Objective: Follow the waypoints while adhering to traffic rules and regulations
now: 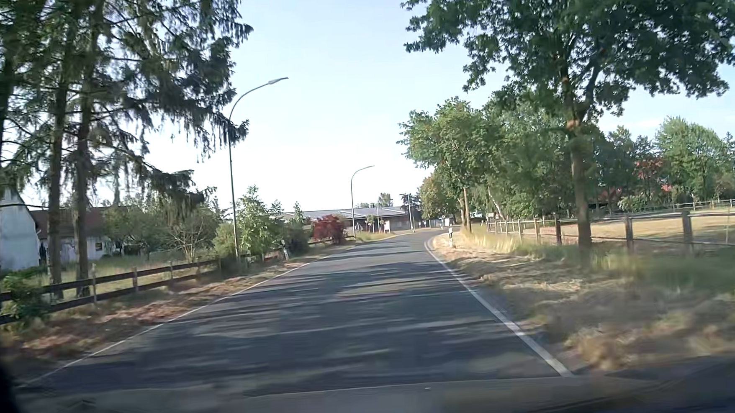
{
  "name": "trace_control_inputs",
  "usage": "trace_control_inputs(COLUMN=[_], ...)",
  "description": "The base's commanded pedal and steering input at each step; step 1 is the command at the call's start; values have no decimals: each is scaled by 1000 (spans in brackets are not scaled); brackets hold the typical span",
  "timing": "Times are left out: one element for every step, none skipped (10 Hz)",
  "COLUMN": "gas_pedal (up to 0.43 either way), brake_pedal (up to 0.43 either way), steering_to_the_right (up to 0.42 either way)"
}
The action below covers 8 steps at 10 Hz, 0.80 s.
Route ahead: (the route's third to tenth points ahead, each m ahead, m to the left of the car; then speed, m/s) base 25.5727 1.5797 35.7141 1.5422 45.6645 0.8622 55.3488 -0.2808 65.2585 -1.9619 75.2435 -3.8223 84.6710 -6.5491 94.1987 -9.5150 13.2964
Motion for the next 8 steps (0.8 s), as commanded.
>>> trace_control_inputs(gas_pedal=[169,169,169,169,169,169,169,169], brake_pedal=[6,6,6,6,6,6,6,6], steering_to_the_right=[4,4,-3,-4,-4,-4,-4,-3])
